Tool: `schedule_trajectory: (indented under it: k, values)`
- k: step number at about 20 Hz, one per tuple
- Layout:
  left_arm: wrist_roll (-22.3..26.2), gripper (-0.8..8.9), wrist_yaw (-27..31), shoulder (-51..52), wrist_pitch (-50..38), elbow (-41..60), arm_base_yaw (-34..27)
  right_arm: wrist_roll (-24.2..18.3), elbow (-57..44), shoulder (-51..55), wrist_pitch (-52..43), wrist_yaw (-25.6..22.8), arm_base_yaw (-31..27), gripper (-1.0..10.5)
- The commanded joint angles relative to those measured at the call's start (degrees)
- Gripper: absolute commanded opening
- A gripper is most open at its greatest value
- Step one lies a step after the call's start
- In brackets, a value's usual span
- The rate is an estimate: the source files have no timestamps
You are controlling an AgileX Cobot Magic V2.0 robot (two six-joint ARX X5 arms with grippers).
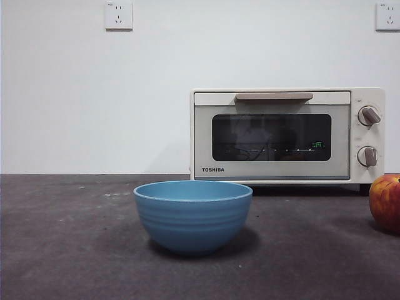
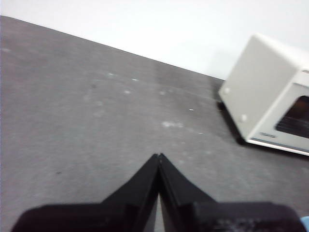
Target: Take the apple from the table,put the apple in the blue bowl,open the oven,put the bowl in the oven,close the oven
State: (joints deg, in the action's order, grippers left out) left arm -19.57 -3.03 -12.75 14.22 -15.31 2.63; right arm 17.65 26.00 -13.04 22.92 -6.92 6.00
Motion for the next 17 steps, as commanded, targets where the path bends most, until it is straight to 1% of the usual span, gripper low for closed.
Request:
schedule_trajectory:
  k: [1, 3, 6, 8, 12, 14, 16, 17]
  values:
    - [-1.5, -0.05, -2.4, -5.7, 0.6, -3.8, -0.1, 0.4, 6.4, -7.1, 5.7, 0.0, -0.1, -0.1]
    - [-1.5, -0.05, -3.5, -10.3, 2.1, -7.2, -0.1, 0.3, 10.7, -12.2, 9.9, 0.0, 0.0, -0.1]
    - [-1.4, -0.05, -3.4, -17.4, 6.3, -13.2, -0.1, 0.1, 16.9, -20.1, 15.7, 0.2, 0.0, 0.0]
    - [-1.0, -0.05, -3.4, -21.7, 9.6, -17.3, -0.1, 0.0, 20.4, -24.5, 18.8, 1.5, 0.0, 0.0]
    - [1.7, -0.04, -3.5, -30.0, 16.3, -25.3, -0.1, -0.2, 25.9, -32.3, 23.4, 3.8, 0.0, 0.0]
    - [4.2, -0.04, -3.7, -33.7, 20.2, -29.4, -0.1, -2.6, 28.1, -36.1, 25.9, 6.4, 0.0, 0.0]
    - [8.2, -0.04, -5.6, -38.3, 25.1, -34.4, 0.0, -6.2, 30.8, -41.5, 28.5, 9.9, 0.0, 0.0]
    - [9.6, -0.04, -6.6, -40.2, 27.0, -36.4, -0.1, -8.0, 31.9, -44.0, 29.3, 10.6, 0.0, 0.0]
